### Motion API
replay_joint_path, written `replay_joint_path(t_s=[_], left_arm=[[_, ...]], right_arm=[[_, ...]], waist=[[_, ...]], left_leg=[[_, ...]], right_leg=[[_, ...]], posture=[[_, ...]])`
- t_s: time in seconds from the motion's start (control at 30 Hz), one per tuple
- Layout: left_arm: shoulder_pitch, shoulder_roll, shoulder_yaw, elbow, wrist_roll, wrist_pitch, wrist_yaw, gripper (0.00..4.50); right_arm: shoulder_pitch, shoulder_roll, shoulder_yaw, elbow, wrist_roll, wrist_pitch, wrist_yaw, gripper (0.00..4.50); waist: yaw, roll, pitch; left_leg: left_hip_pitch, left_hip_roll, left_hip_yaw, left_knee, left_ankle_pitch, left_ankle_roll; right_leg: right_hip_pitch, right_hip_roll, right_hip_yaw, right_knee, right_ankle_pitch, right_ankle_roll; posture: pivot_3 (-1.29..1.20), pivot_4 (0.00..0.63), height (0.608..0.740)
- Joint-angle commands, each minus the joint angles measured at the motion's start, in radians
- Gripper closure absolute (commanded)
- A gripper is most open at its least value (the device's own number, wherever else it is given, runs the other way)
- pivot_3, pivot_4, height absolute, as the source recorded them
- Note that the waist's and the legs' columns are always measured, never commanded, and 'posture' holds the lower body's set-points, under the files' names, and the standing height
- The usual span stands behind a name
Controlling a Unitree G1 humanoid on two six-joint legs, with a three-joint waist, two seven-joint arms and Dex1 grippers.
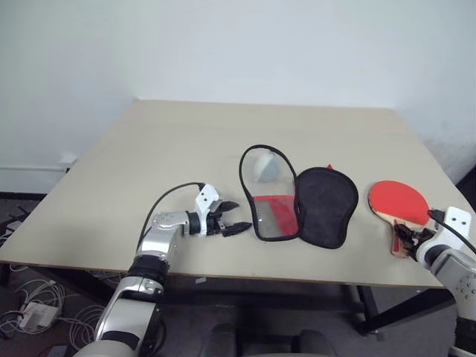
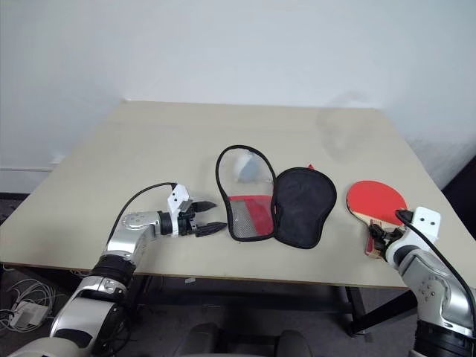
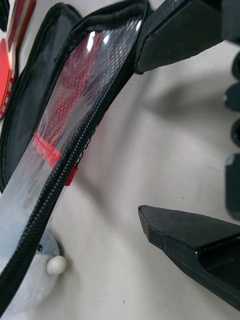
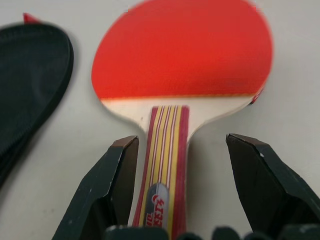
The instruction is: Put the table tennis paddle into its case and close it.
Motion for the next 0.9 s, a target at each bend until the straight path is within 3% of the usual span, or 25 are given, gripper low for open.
replay_joint_path(t_s=[0.03,0.3,0.4,0.53,0.73,0.9], left_arm=[[0.002,0.015,0.021,-0.048,-0.015,0.006,0.005,0.0],[0.018,0.026,0.03,-0.078,-0.023,0.025,0.022,0.0],[0.03,0.031,0.03,-0.094,-0.023,0.032,0.026,0.0],[0.034,0.033,0.033,-0.107,-0.025,0.045,0.032,0.0],[0.026,0.03,0.034,-0.099,-0.02,0.048,0.037,0.0],[0.013,0.021,0.029,-0.086,-0.017,0.05,0.039,0.0]], right_arm=[[-0.049,-0.026,0.014,0.023,-0.015,-0.004,0.021,1.48],[-0.091,-0.026,0.068,0.089,-0.058,0.012,0.027,1.48],[-0.099,-0.027,0.079,0.103,-0.078,0.012,0.019,2.09],[-0.11,-0.017,0.079,0.107,-0.091,0.01,0.017,3.32],[-0.125,0.012,0.062,0.09,-0.106,-0.001,-0.022,3.37],[-0.174,0.072,-0.035,0.046,-0.098,0.007,-0.14,3.37]], waist=[[0.0,0.0,0.0],[-0.011,0.0,0.0],[-0.019,0.0,0.0],[-0.018,-0.001,0.0],[-0.02,-0.002,0.0],[-0.02,-0.002,0.0]], left_leg=[[0.0,0.0,0.0,0.0,0.0,0.0],[0.0,0.0,0.0,0.0,0.0,0.0],[0.0,0.0,-0.001,0.0,0.0,0.0],[0.001,0.0,-0.001,0.0,0.0,0.0],[0.001,0.0,-0.001,0.0,0.0,0.0],[0.001,0.0,0.0,0.001,0.0,0.0]], right_leg=[[0.0,0.0,0.0,0.0,0.0,0.0],[0.001,0.0,0.0,0.0,0.0,0.0],[0.0,0.0,0.0,0.0,0.0,0.0],[0.001,0.001,0.0,0.0,0.0,0.0],[0.001,0.001,0.0,0.0,0.0,0.0],[0.001,0.0,0.0,0.0,0.0,0.0]], posture=[[0.0,0.0,0.74],[0.0,0.0,0.74],[0.0,0.0,0.74],[0.0,0.0,0.74],[0.0,0.0,0.74],[0.0,0.0,0.74]])
